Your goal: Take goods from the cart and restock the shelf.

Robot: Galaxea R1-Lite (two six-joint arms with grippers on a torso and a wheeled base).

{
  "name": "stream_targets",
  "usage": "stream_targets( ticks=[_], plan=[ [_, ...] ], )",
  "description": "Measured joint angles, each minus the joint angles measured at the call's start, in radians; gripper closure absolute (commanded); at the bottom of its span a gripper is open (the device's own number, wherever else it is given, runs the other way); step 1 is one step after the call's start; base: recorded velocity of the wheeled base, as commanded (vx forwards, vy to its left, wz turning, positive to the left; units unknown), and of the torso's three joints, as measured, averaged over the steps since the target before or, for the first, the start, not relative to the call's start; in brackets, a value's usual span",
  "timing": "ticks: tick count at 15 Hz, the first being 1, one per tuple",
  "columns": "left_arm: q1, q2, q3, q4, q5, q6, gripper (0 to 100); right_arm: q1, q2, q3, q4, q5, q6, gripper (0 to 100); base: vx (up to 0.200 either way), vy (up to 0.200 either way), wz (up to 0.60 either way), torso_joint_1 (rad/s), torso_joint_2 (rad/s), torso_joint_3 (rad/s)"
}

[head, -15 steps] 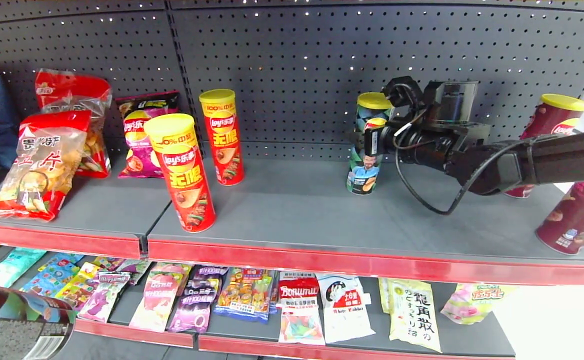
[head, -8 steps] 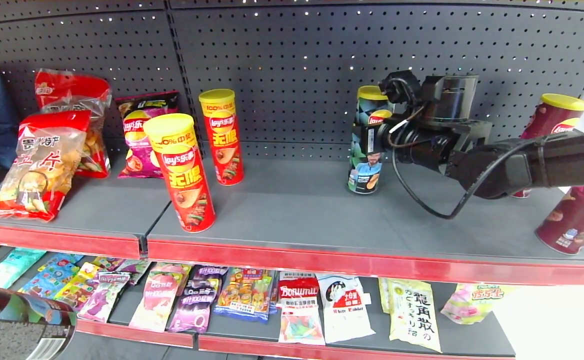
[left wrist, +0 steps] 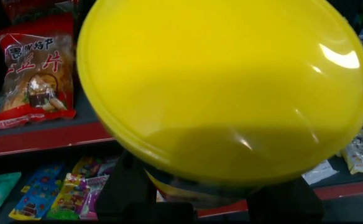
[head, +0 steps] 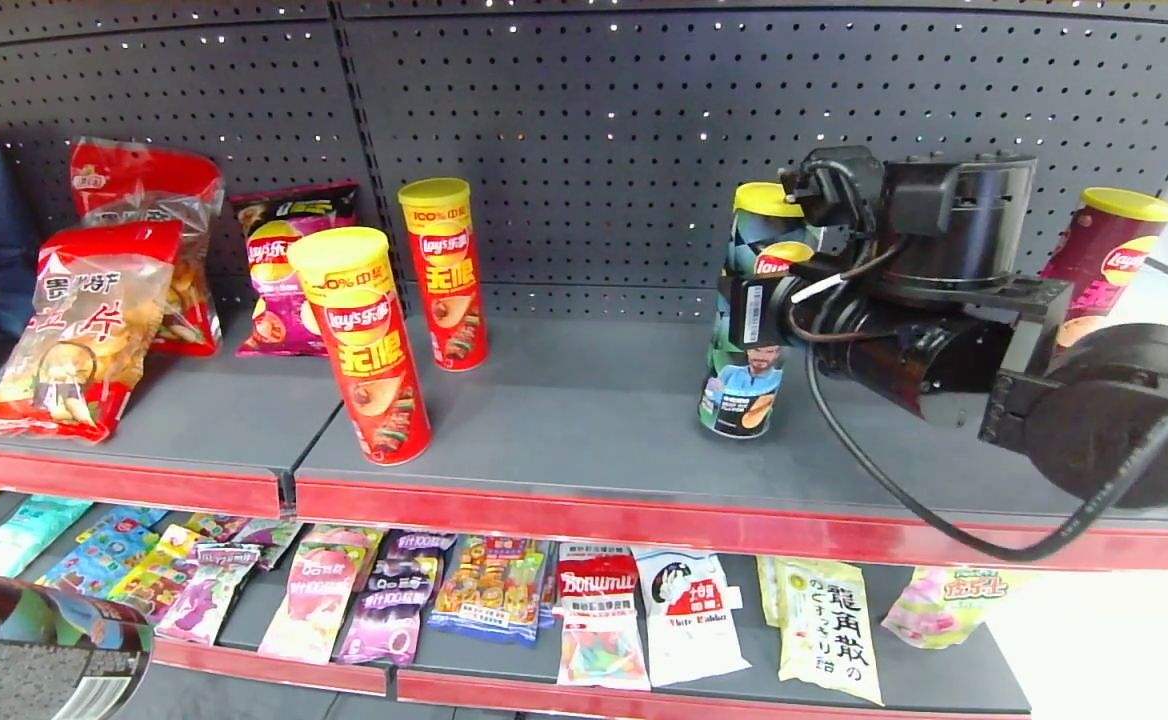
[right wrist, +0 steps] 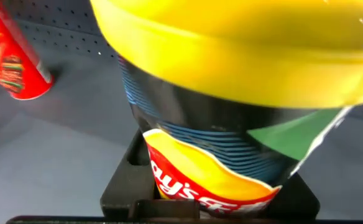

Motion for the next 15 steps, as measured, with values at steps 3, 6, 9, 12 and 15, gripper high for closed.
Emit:
stream_targets(
  ticks=[3,6,9,12,15],
  plan=[
    [0.000,0.000,0.000,0.000,0.000,0.000,100,0.019,-0.039,0.122,-0.127,-0.007,-0.013,100,0.000,0.000,0.00,0.000,0.00,0.000],
    [0.000,0.000,0.001,0.000,0.000,0.000,100,0.030,-0.054,0.219,-0.197,-0.016,-0.029,100,0.000,0.000,0.00,0.000,0.00,0.000],
    [0.000,-0.001,0.001,0.008,0.000,0.000,100,0.051,-0.057,0.240,-0.203,-0.045,-0.029,100,0.000,0.000,0.00,0.000,0.00,0.000],
    [0.000,-0.002,0.001,0.009,0.000,0.000,100,0.058,-0.053,0.241,-0.202,-0.045,-0.025,100,0.000,0.000,0.00,0.000,0.00,0.000],
    [0.000,-0.003,0.001,0.009,-0.001,0.000,100,0.073,-0.047,0.243,-0.204,-0.045,-0.020,100,0.000,0.000,0.00,0.000,0.00,0.000]
  ],
)
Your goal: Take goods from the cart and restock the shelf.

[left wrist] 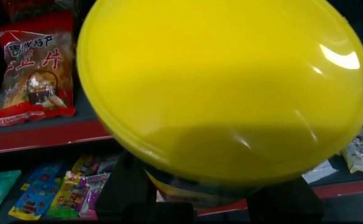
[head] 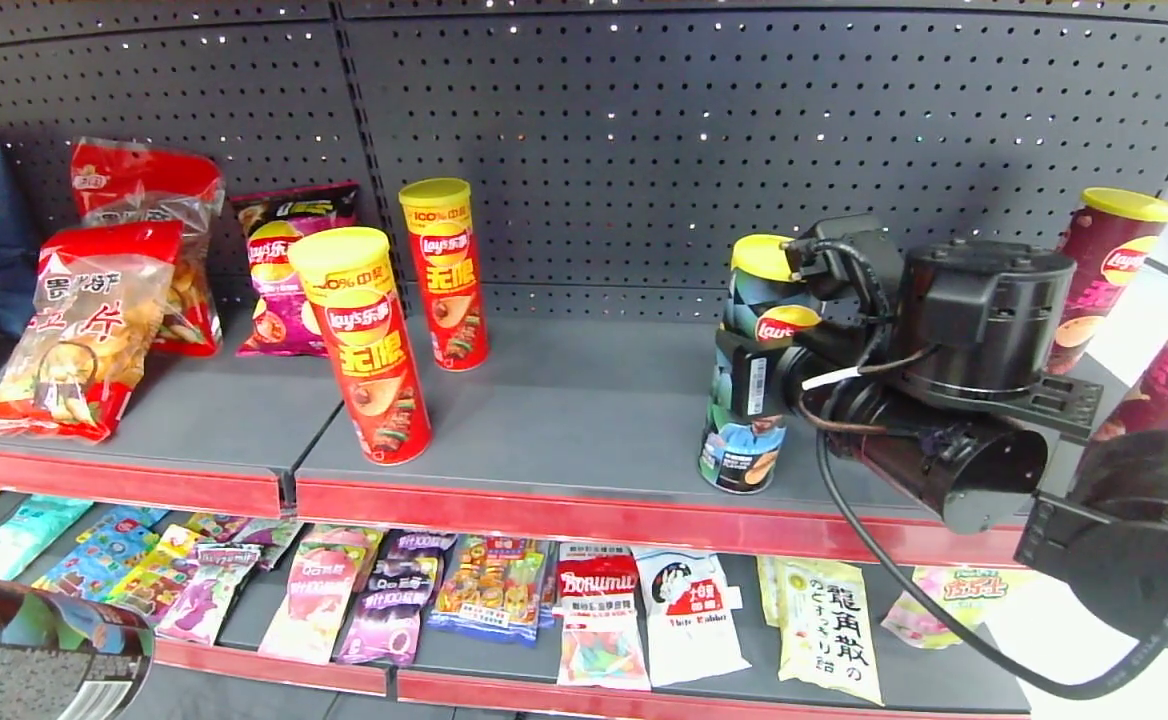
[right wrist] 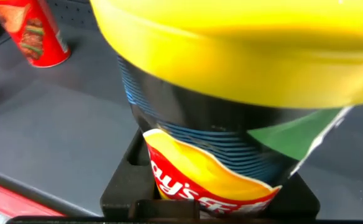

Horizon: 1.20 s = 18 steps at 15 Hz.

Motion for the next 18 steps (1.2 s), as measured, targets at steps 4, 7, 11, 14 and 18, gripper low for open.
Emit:
stream_targets(
  ticks=[4,7,11,14,18],
  plan=[
    [0.000,0.000,0.000,0.000,0.001,0.000,100,0.009,0.006,0.002,-0.004,-0.004,-0.004,100,0.000,0.000,0.00,0.000,0.00,0.000],
    [0.000,0.000,0.000,0.000,-0.001,0.000,100,0.013,0.004,0.005,-0.002,-0.010,-0.004,100,0.000,0.000,0.00,0.000,0.00,0.000],
    [-0.001,0.001,0.004,0.001,-0.002,0.000,100,0.018,0.003,0.000,0.003,-0.039,-0.003,100,0.000,0.000,0.00,0.000,0.00,0.000],
    [-0.001,0.001,0.008,0.001,-0.004,0.000,100,0.029,-0.003,0.007,0.003,-0.051,-0.004,100,0.000,0.000,0.00,0.000,0.00,0.000],
    [-0.001,0.000,0.016,0.000,-0.004,0.000,100,0.031,-0.009,0.012,0.003,-0.056,-0.006,100,0.000,0.000,0.00,0.000,0.00,0.000]
  ],
)
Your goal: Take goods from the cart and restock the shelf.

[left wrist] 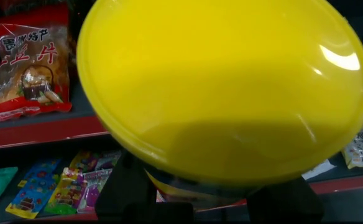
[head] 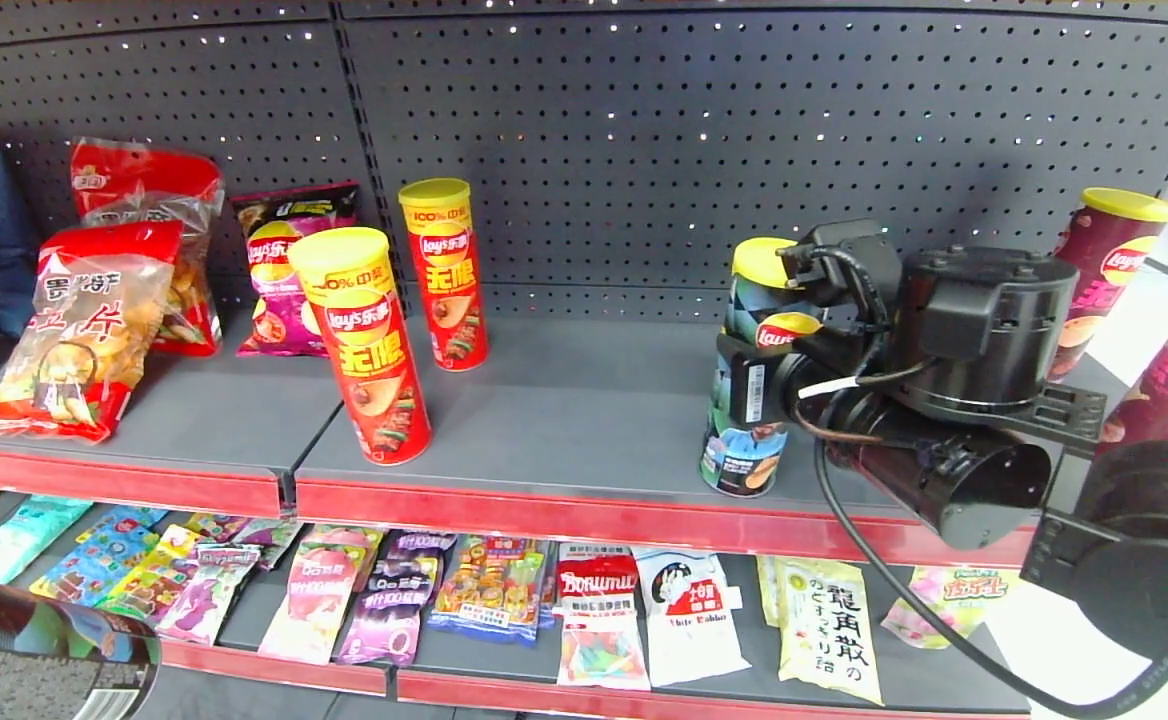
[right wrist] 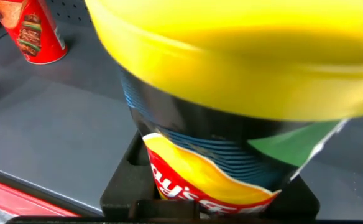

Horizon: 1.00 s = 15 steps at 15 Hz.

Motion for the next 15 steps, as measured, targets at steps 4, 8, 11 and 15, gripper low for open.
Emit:
stream_targets(
  ticks=[4,8,11,15],
  plan=[
    [0.000,0.000,0.003,0.000,0.000,0.000,100,0.004,-0.003,0.024,-0.005,-0.014,0.000,100,0.000,0.000,0.00,0.000,0.00,0.000],
    [0.000,0.000,0.005,0.000,0.000,0.000,100,0.008,-0.004,0.032,-0.005,-0.014,-0.002,100,0.000,0.000,0.00,0.000,0.00,0.000],
    [0.000,-0.004,0.012,0.000,0.000,0.000,100,0.010,-0.004,0.037,0.001,-0.014,0.000,0,0.000,0.000,0.00,0.000,0.00,0.000],
    [0.000,-0.007,0.016,0.000,0.000,0.000,100,0.010,-0.006,0.045,0.003,-0.014,-0.001,0,0.000,0.000,0.00,0.000,0.00,0.000]
  ],
)
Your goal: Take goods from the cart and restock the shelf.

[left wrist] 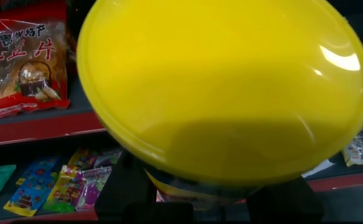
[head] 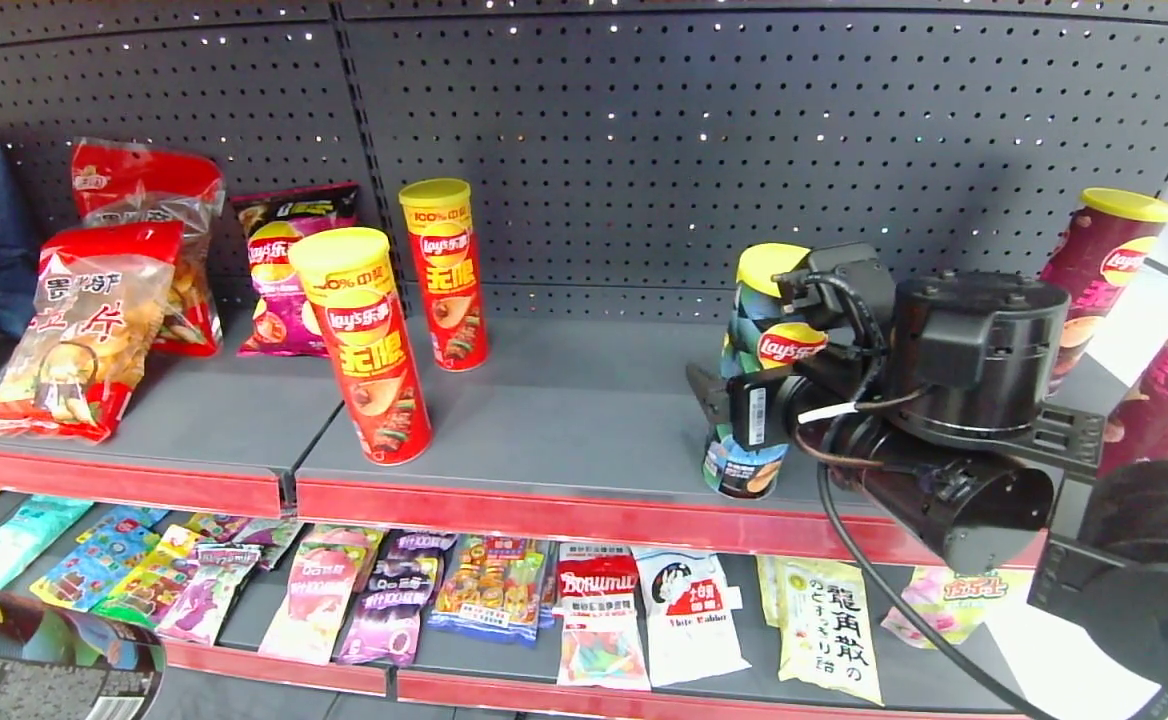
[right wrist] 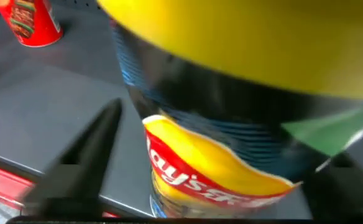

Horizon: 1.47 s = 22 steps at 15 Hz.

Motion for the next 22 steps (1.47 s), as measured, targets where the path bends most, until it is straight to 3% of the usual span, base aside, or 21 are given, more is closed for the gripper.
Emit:
stream_targets(
  ticks=[5,9,14,17,20,22],
  plan=[
    [0.000,0.000,0.000,0.000,0.000,0.000,100,0.028,-0.056,0.063,-0.003,-0.001,0.002,0,0.000,0.000,0.00,0.000,0.00,0.000],
    [-0.001,0.003,0.001,0.000,0.000,0.001,100,0.037,-0.202,0.231,-0.003,0.010,0.000,0,0.000,0.000,0.00,0.000,0.00,0.000],
    [-0.003,0.013,0.009,0.000,-0.001,0.001,100,0.048,-0.422,0.393,0.013,0.129,-0.041,0,0.000,0.000,0.00,0.000,0.00,0.000],
    [-0.003,0.018,0.009,0.000,-0.001,0.002,100,-0.036,-0.546,0.427,0.116,0.219,-0.132,0,0.000,0.000,0.00,0.000,0.00,0.000],
    [-0.005,0.021,-0.001,-0.002,-0.021,0.002,100,-0.268,-0.706,0.436,0.302,0.343,-0.143,0,0.000,0.000,0.00,0.000,0.00,0.000],
    [-0.006,0.020,-0.015,-0.002,-0.079,0.003,100,-0.410,-0.835,0.455,0.404,0.403,-0.135,0,0.000,0.000,0.00,0.000,0.00,0.000]
  ],
)
